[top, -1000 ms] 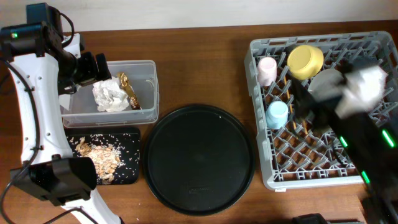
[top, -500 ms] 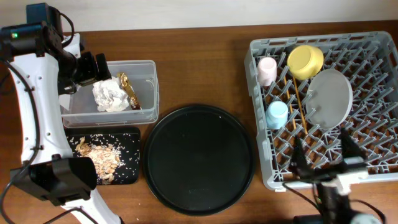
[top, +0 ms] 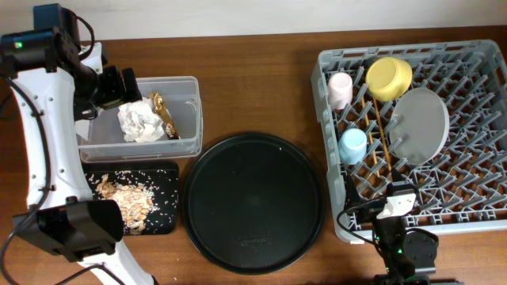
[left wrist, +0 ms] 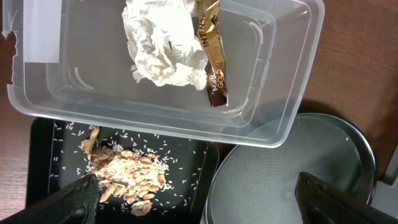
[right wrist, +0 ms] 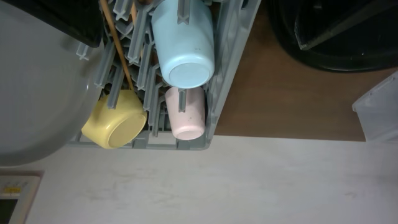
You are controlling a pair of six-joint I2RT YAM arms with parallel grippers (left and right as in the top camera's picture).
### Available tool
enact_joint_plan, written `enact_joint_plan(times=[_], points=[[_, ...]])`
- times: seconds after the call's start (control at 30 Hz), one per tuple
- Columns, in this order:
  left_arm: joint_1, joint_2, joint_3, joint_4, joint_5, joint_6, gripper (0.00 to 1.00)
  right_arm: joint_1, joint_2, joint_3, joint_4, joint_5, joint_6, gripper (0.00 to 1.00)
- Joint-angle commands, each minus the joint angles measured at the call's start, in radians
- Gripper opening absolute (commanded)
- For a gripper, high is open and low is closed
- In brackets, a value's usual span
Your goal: Sort waste into correct bins and load items into the dishwasher rack
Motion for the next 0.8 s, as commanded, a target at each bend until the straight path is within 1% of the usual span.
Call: enact_joint_plan(times=[0.0, 0.4, 0.47, 0.5, 0.63, 0.7, 0.77], points=[[0.002, 0.0, 0.006, -0.001, -0.004, -0.006, 0.99, -0.008, -0.008, -0.005, -0.006, 0.002, 0.003, 0.99], [0.002, 0.001, 0.006, -0.001, -0.004, -0.006, 0.99, -0.008, -0.008, -0.005, -0.006, 0.002, 0.003, 0.99], [0.001, -0.038, 0.006, -0.001, -0.004, -0.006, 0.99, -0.008, -0.008, -0.005, -0.006, 0.002, 0.003, 0.99], [0.001, -0.08, 0.006, -0.001, -0.004, -0.006, 0.99, -0.008, -0.008, -0.005, -0.006, 0.002, 0.003, 0.99], [0.001, -0.385, 0.006, -0.001, -0.004, -0.006, 0.99, -0.008, -0.008, -0.005, -0.006, 0.002, 0.003, 0.99], [-0.002, -0.568, -0.002, -0.001, -0.004, -0.006, 0.99, -0.008, -0.008, -0.005, -0.006, 0.002, 0.003, 0.99], [-0.034, -0.689, -0.076, 0.001, -0.005, -0.006, 0.99, -0.008, -0.008, -0.005, -0.006, 0.002, 0.003, 0.99]])
